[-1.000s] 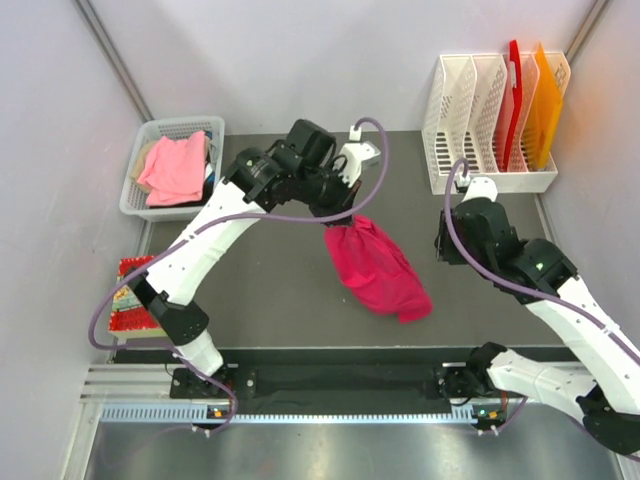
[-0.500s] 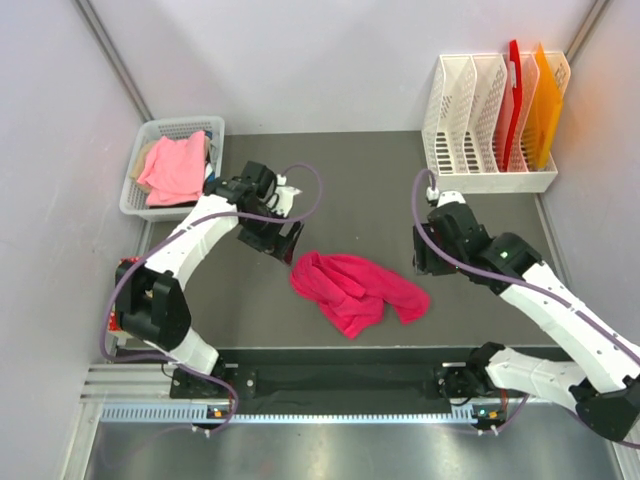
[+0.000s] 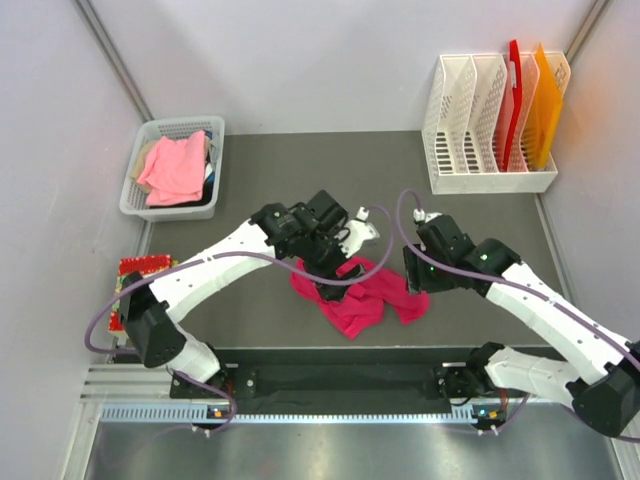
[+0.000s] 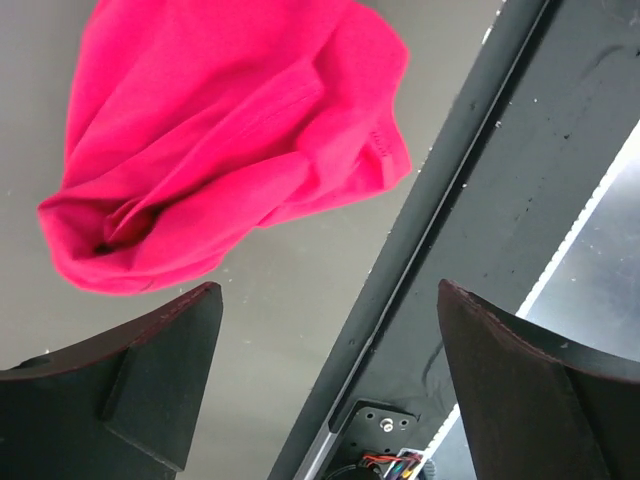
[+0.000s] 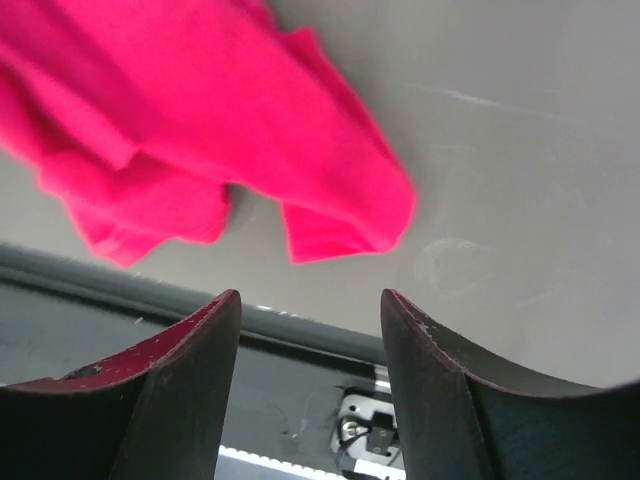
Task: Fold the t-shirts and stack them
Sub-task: Flatten out the tshirt
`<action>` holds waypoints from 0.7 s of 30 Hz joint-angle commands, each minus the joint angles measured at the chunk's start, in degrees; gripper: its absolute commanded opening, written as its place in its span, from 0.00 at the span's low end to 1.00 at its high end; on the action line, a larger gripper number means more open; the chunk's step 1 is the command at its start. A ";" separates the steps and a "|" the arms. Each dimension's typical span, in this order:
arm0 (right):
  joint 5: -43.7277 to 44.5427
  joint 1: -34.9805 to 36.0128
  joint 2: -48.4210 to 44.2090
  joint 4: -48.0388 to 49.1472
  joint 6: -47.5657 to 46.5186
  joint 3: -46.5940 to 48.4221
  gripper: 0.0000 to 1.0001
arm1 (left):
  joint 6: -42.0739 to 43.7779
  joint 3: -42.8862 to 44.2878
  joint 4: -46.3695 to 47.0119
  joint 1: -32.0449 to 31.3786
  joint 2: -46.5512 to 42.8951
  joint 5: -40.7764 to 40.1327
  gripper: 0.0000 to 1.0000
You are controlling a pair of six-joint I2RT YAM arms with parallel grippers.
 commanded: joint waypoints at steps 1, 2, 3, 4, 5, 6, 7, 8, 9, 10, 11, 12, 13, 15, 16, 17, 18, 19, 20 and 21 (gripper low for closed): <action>5.27 -5.86 3.20 -0.45 0.53 1.66 0.58 | -1.98 -0.28 4.24 -5.51 0.93 -4.31 0.91; 5.54 -7.72 3.55 -0.63 0.35 2.01 0.58 | -2.94 -0.45 4.77 -5.96 1.98 -4.41 0.91; 5.71 -9.48 3.12 -0.63 0.17 2.62 0.58 | -4.61 -0.72 5.39 -6.05 2.60 -4.23 0.91; 5.63 -12.80 2.59 -0.29 -0.26 2.89 0.58 | -5.23 -1.15 6.09 -6.14 3.04 -4.49 0.91; 5.89 -14.49 1.28 -0.19 -0.18 3.33 0.58 | -6.02 -2.55 8.27 -6.23 3.74 -5.02 0.91; 6.41 -15.99 0.75 -0.28 -0.18 4.12 0.58 | -7.16 -3.17 9.34 -6.49 3.92 -5.02 0.91; 6.68 -18.87 0.22 -0.19 -0.18 4.56 0.57 | -7.95 -3.61 10.48 -6.93 4.10 -5.63 0.90; 6.94 -20.21 -0.92 -0.19 -0.09 4.91 0.56 | -8.74 -4.05 12.32 -7.54 4.71 -6.33 0.90; 6.94 -21.35 -1.36 -0.02 -0.18 5.44 0.56 | -10.32 -4.14 12.86 -8.94 5.24 -7.21 0.89; 7.03 -23.02 -1.80 -0.02 -0.01 5.62 0.56 | -10.86 -4.06 13.39 -9.91 5.85 -8.44 0.88; 7.38 -23.64 -2.24 0.07 0.17 5.88 0.56 | -11.12 -3.97 14.09 -10.79 7.34 -9.32 0.87; 7.30 -24.17 -2.51 -0.02 0.17 6.14 0.56 | -11.21 -4.06 14.62 -12.19 8.05 -9.94 0.86; 7.12 -24.87 -2.60 -0.10 0.00 6.23 0.56 | -11.47 -4.14 14.88 -12.64 8.66 -10.90 0.85; 6.59 -25.23 -2.86 -0.37 -0.27 6.15 0.57 | -12.35 -3.97 15.93 -13.43 10.68 -10.30 0.81; 6.59 -25.40 -3.21 -0.54 -0.27 5.97 0.57 | -12.70 -3.53 15.94 -13.87 11.56 -9.86 0.79; 6.25 -25.41 -3.39 -0.55 -0.35 5.62 0.57 | -12.88 -3.18 16.03 -14.31 13.22 -9.77 0.76; 6.24 -25.75 -3.48 -0.72 -0.27 5.44 0.57 | -13.23 -2.92 16.29 -15.18 13.85 -9.94 0.74; 6.15 -25.93 -4.00 -0.81 -0.35 5.36 0.57 | -13.32 -2.48 16.29 -15.45 15.16 -10.03 0.73; 5.98 -25.93 -4.27 -0.90 -0.36 5.18 0.57 | -13.41 -2.48 16.55 -15.54 15.87 -10.03 0.73; 5.72 -26.19 -4.53 -0.81 -0.36 5.18 0.57 | -13.50 -2.48 16.64 -15.54 16.40 -10.38 0.72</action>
